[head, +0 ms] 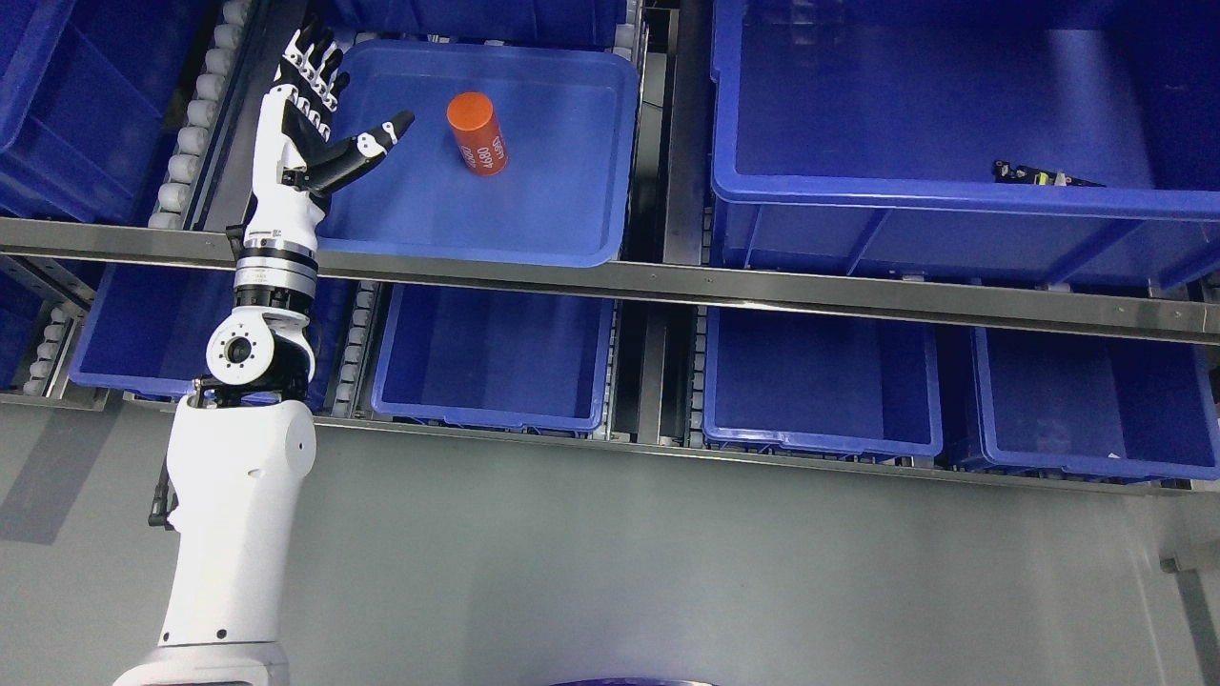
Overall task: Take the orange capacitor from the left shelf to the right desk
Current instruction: 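Reach the left hand toward the orange capacitor in the blue bin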
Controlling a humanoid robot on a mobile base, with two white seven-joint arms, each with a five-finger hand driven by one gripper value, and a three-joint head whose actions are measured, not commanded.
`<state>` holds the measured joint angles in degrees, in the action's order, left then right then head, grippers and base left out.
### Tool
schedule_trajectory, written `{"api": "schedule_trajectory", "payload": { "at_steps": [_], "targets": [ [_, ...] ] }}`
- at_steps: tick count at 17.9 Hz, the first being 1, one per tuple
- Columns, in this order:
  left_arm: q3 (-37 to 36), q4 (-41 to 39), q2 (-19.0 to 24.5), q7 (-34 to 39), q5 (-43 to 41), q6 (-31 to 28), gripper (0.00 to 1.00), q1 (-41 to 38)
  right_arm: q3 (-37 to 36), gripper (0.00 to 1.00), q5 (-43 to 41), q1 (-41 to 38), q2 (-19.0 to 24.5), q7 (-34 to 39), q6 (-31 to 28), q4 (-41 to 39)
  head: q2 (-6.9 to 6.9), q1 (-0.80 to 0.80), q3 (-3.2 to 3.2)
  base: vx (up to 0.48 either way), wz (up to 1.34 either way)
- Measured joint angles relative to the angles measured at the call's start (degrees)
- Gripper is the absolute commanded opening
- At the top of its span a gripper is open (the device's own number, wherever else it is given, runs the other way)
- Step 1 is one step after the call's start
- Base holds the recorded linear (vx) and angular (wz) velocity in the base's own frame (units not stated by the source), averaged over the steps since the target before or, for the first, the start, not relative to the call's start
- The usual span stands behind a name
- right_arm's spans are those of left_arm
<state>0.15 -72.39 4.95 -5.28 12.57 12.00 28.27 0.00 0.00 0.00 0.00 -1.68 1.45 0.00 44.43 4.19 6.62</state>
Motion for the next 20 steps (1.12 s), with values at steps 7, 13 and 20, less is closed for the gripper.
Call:
{"api": "schedule_trajectory", "payload": {
  "at_steps": [7,13,20],
  "targets": [
    [-0.1,-0.2,1.7,-1.0,0.0,2.8,1.00,-0.1,0.0,1.00,0.0,0.0,0.0,0.0,0.0,0.0,0.00,0.00,0.00,0.000,0.00],
    [0.7,-0.4,8.5,-18.0,-0.3,3.3,0.98,-0.9,0.0,1.00,0.0,0.0,0.0,0.0,0.0,0.0,0.00,0.00,0.00,0.000,0.00],
    [1.2,2.3,12.8,-27.1,-1.4,3.5,0.96,-0.8,0.0,1.00,0.0,0.0,0.0,0.0,0.0,0.0,-0.01,0.00,0.00,0.000,0.00]
  ]
}}
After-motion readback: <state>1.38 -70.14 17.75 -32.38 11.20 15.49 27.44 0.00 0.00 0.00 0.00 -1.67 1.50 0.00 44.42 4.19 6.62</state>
